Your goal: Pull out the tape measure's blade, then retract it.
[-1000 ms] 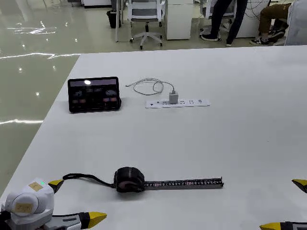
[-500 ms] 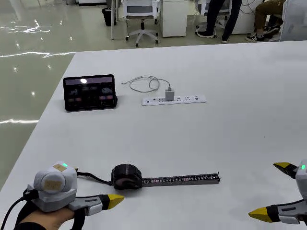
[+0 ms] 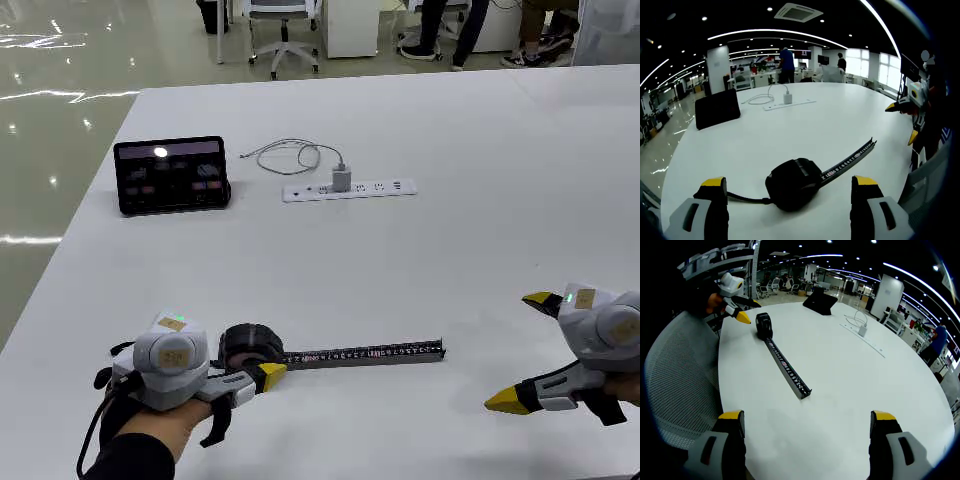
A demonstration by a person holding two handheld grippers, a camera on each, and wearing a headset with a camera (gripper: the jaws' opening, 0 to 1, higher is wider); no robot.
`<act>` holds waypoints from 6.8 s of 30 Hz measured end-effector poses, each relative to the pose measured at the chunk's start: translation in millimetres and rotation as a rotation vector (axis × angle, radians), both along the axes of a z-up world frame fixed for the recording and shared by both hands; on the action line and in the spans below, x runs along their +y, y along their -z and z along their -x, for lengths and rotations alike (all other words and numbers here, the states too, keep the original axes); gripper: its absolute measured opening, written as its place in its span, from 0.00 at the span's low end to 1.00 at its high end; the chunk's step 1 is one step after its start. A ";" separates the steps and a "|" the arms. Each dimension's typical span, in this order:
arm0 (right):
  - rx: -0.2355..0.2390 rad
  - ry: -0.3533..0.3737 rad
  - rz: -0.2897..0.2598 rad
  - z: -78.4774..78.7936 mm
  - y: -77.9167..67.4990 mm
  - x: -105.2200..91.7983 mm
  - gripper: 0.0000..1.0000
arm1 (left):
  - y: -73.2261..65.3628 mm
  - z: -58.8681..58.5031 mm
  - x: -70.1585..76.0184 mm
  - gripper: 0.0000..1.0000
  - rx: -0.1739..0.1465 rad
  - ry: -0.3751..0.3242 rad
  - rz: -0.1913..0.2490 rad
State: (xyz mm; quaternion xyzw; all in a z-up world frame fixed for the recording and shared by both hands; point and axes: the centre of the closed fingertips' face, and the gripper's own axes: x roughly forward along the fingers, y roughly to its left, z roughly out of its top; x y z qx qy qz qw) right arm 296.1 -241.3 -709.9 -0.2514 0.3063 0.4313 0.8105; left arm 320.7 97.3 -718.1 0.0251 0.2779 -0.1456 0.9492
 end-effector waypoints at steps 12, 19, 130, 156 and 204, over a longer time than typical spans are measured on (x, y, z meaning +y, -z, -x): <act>0.018 -0.100 0.063 -15.3 5.5 17.4 1.00 | 20.9 -5.2 -16.8 1.00 0.003 -0.005 0.002; 0.030 -0.242 0.123 -20.9 16.7 34.3 0.99 | 25.1 -11.0 -19.9 1.00 -0.030 0.002 -0.027; 0.272 -0.405 0.374 -39.6 87.6 53.7 0.11 | 40.1 -30.2 -12.3 0.62 0.004 -0.175 0.000; 0.236 -0.493 0.334 -37.0 86.9 87.5 0.11 | 42.2 -31.4 -12.7 0.62 0.016 -0.174 0.010; 0.227 -0.488 0.312 -37.5 87.1 111.9 0.11 | 42.6 -30.7 -13.0 0.62 0.033 -0.175 0.023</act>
